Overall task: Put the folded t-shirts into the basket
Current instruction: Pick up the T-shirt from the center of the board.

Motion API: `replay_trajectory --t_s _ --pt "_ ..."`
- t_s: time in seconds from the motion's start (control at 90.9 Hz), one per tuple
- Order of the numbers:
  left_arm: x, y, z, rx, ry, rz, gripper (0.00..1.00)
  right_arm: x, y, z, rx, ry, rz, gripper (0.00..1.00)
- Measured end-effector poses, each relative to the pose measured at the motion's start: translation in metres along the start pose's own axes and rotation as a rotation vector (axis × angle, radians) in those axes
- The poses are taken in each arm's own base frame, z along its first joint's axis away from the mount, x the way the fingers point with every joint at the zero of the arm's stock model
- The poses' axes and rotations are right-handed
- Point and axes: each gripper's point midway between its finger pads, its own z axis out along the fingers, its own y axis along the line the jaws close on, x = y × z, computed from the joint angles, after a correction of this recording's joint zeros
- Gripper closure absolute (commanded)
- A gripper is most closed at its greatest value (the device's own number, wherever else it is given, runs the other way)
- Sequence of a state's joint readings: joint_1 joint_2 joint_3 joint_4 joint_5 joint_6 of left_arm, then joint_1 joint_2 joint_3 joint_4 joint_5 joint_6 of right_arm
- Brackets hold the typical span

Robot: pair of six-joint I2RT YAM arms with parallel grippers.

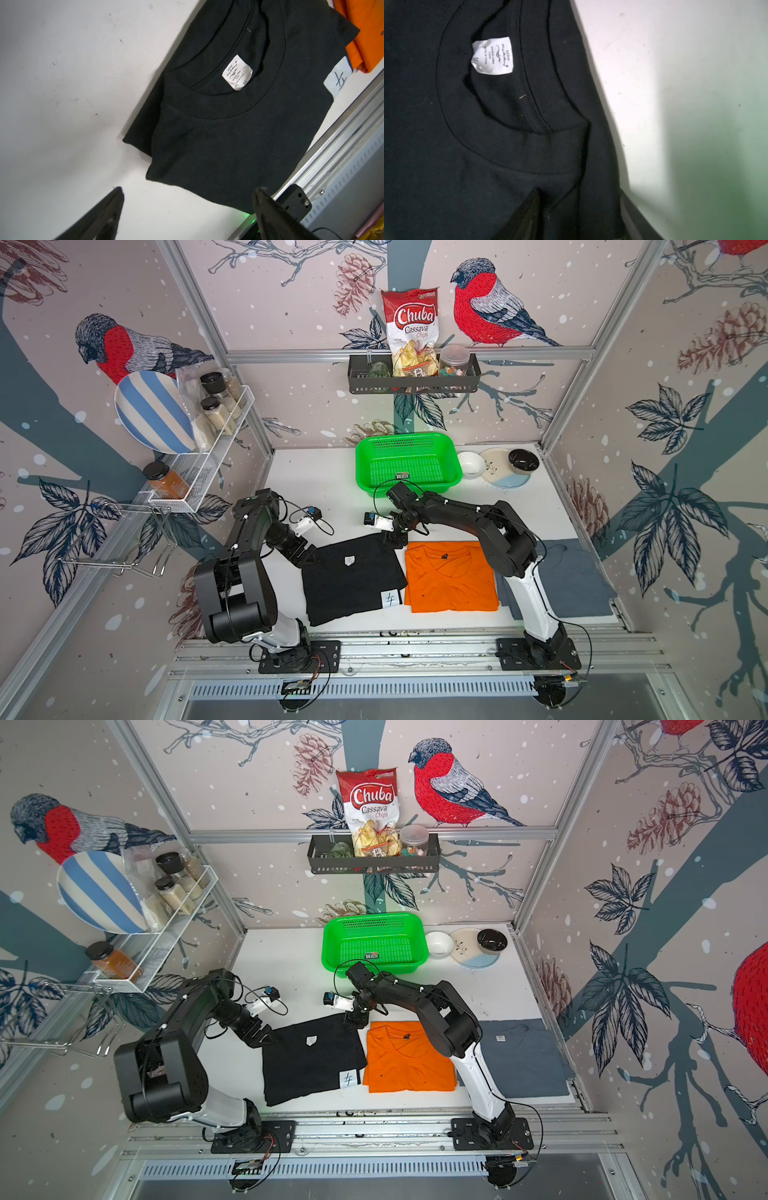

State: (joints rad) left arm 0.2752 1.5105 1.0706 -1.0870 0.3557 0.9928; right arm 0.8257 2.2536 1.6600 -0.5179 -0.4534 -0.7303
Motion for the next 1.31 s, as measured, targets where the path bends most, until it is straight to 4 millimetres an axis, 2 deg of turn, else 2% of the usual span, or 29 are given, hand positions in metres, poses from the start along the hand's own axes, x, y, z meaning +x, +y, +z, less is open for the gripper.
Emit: replay_trajectory --t_s 0.11,0.264,0.319,0.407,0.638,0.748,0.968,1.122,1.31 --pt "0.000 0.003 0.002 -0.039 -0.023 0.065 0.05 0.001 0.005 -0.002 -0.032 0.003 0.010 0.65" --pt "0.004 -0.002 0.008 -0.045 -0.031 0.220 0.05 0.006 0.009 -0.011 -0.060 0.013 0.039 0.70" --pt "0.004 -0.001 0.009 -0.047 -0.032 0.287 0.05 0.005 0.010 -0.016 -0.057 0.009 0.041 0.76" --pt "0.003 0.002 0.012 -0.053 -0.033 0.384 0.05 -0.002 0.013 -0.029 -0.047 -0.011 0.028 0.84" --pt "-0.014 0.013 0.013 -0.068 -0.062 0.576 0.05 -0.024 0.038 -0.045 -0.038 -0.066 -0.074 0.86" --pt "-0.021 0.011 0.017 -0.039 -0.077 0.662 0.05 -0.033 0.053 -0.050 -0.036 -0.081 -0.153 0.98" --pt "-0.025 -0.001 0.034 0.057 -0.049 0.813 0.05 -0.048 0.068 -0.071 -0.013 -0.130 -0.252 0.98" --pt "-0.035 0.000 0.037 0.067 -0.055 0.856 0.05 -0.058 0.084 -0.081 -0.003 -0.159 -0.318 0.98" --pt "-0.046 -0.003 0.042 0.096 -0.066 0.897 0.05 -0.064 0.088 -0.088 0.028 -0.173 -0.364 0.98"
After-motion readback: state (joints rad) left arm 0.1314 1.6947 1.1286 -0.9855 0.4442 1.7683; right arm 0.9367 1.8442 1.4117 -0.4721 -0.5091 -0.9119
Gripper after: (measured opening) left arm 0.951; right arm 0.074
